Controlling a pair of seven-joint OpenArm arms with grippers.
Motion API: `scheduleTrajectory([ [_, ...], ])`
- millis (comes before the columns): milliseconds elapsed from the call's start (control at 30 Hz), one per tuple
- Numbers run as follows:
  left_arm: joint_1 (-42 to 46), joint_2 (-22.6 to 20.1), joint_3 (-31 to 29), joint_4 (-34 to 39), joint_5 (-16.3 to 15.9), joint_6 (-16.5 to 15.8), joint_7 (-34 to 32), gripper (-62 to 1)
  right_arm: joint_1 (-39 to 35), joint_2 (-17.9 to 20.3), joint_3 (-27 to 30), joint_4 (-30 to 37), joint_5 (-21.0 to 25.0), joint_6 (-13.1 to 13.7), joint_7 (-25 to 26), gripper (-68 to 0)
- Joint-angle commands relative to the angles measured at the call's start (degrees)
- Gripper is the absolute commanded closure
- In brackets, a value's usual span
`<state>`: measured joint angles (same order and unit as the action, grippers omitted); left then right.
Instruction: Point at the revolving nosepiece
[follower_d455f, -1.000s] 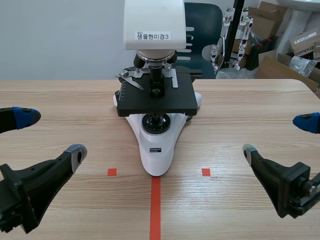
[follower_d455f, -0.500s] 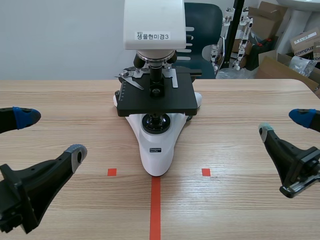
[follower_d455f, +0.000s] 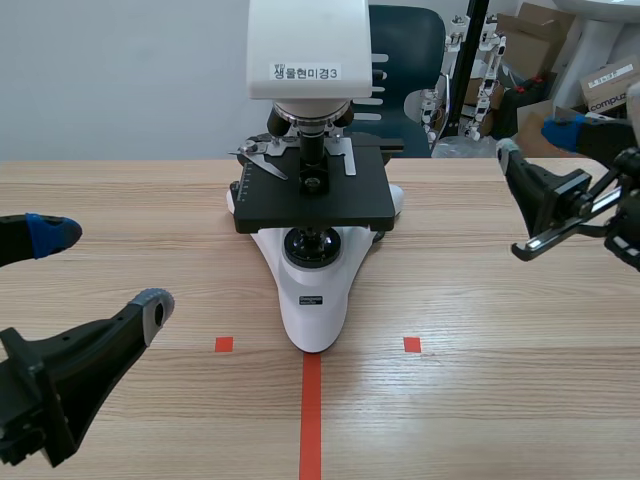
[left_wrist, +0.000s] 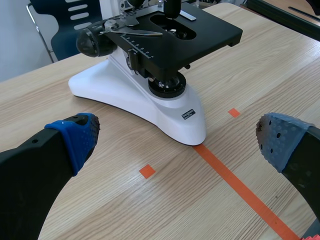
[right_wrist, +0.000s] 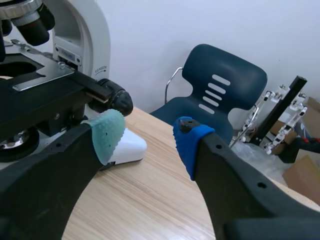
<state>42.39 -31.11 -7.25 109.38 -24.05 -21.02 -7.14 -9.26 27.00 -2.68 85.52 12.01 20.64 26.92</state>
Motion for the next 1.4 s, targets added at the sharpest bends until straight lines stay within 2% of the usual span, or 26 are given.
scheduleTrajectory([
  [0,0.3,0.5,0.2,1.2,-0.4,0.3,-0.9,-62.3,1.9,0.3,-1.1,0.1,0.8,0.1,1.3,-21.8],
  [167,0.3,0.5,0.2,1.2,-0.4,0.3,-0.9,-62.3,6.7,0.3,-6.2,-1.6,0.5,0.4,1.9,-8.7],
  [267,0.3,0.5,0.2,1.2,-0.4,0.3,-0.9,-62.3,8.3,0.3,-9.3,-2.9,-2.1,0.4,5.6,-3.5],
  [400,0.3,0.5,0.2,1.2,-0.4,0.3,-0.8,-62.3,9.4,0.2,-12.7,-6.7,-4.7,-0.3,13.3,-3.4],
  [467,0.3,0.5,0.2,1.2,-0.4,0.3,-0.8,-62.3,10.1,-0.2,-14.2,-9.3,-5.7,-1.7,16.7,-1.3],
  [633,0.3,0.5,0.2,1.2,-0.4,0.3,-0.8,-62.3,12.3,-1.9,-16.8,-15.9,-9.2,-1.8,23.4,-0.9],
  [733,0.3,0.5,0.2,1.2,-0.4,0.3,-0.8,-62.3,13.3,-2.1,-18.0,-18.3,-9.3,-2.0,27.5,-0.9],
  [867,0.3,0.5,0.2,1.2,-0.4,0.3,-0.8,-62.3,14.2,-2.3,-19.1,-18.5,-9.2,-2.3,28.8,-0.9],
  [967,0.3,0.5,0.2,1.2,-0.4,0.3,-0.8,-62.3,14.5,-2.9,-19.4,-18.5,-9.3,-3.5,30.5,-0.9],
  [1367,0.3,0.5,0.2,1.2,-0.4,0.3,-0.8,-62.3,16.2,-5.8,-22.1,-18.7,-9.9,-3.5,29.8,-0.9],
])
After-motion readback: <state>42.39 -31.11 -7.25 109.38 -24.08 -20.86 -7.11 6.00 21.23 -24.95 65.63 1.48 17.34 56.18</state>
